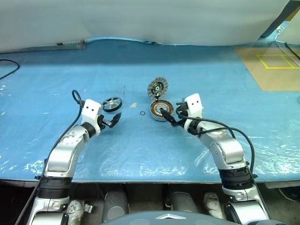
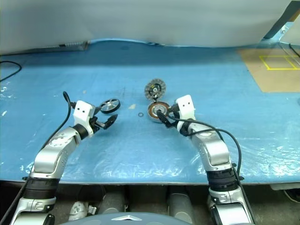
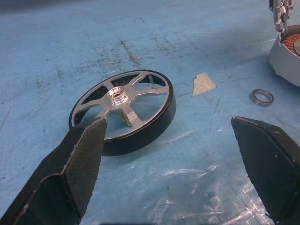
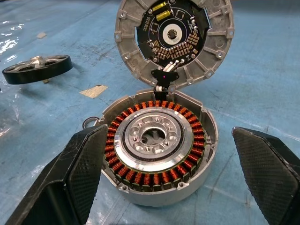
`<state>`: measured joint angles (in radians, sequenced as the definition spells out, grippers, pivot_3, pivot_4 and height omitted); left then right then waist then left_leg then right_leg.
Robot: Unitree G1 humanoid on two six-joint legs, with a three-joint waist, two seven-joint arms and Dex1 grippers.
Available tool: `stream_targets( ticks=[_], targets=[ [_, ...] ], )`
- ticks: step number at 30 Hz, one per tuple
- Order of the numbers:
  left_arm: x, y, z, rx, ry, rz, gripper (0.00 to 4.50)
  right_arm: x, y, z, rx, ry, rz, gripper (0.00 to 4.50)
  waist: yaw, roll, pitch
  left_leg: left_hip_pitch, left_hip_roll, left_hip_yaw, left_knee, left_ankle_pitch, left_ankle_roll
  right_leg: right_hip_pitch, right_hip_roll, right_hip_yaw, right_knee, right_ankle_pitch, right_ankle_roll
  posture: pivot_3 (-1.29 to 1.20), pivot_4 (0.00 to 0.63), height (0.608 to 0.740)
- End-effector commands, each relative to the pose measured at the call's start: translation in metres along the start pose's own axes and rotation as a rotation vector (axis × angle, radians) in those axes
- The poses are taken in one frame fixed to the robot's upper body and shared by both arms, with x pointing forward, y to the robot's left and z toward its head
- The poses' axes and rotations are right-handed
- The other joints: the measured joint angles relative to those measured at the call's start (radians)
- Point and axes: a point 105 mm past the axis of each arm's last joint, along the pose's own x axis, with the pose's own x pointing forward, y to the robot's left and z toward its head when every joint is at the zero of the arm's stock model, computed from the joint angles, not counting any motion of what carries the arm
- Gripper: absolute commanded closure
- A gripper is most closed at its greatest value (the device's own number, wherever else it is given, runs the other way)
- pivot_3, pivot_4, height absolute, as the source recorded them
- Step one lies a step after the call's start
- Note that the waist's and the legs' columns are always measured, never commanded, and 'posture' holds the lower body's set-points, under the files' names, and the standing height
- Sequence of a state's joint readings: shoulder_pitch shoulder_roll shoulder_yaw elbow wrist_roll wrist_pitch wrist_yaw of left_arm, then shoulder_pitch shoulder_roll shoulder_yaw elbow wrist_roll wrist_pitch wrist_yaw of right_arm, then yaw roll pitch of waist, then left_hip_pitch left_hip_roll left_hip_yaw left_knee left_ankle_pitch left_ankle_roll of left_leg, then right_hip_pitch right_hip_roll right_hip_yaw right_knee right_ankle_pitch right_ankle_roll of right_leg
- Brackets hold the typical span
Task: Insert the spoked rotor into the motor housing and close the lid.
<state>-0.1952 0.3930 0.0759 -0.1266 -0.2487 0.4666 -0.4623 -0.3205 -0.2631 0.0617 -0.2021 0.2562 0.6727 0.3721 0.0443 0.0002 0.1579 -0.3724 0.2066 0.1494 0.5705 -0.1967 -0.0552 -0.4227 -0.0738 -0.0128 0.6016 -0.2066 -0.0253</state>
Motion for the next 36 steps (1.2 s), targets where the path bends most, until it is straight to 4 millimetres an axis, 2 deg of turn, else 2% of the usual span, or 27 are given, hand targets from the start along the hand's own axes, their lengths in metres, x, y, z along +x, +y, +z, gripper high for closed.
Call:
stream_targets(
  ticks=[1, 24, 36],
  targets=[
    [-0.001, 0.004, 0.011, 0.031, -0.032, 0.009, 0.00, -0.001, 0.003, 0.021, -0.049, -0.080, 0.020, 0.02, 0.000, 0.000, 0.000, 0.000, 0.000, 0.000, 0.000, 0.000, 0.000, 0.000, 0.000, 0.000, 0.000, 0.000, 0.000, 0.00, 0.150, 0.740],
    [0.001, 0.005, 0.013, 0.047, -0.040, 0.002, 0.00, 0.001, 0.014, 0.022, -0.125, -0.102, 0.086, 0.02, 0.000, 0.000, 0.000, 0.000, 0.000, 0.000, 0.000, 0.000, 0.000, 0.000, 0.000, 0.000, 0.000, 0.000, 0.000, 0.00, 0.150, 0.740],
    [0.000, 0.002, 0.014, 0.061, -0.049, -0.002, 0.00, 0.003, 0.020, 0.020, -0.154, -0.054, 0.109, 0.02, -0.001, 0.000, 0.000, 0.000, 0.000, 0.000, 0.000, 0.000, 0.000, 0.000, 0.000, 0.000, 0.000, -0.001, 0.000, 0.00, 0.150, 0.740]
  ],
)
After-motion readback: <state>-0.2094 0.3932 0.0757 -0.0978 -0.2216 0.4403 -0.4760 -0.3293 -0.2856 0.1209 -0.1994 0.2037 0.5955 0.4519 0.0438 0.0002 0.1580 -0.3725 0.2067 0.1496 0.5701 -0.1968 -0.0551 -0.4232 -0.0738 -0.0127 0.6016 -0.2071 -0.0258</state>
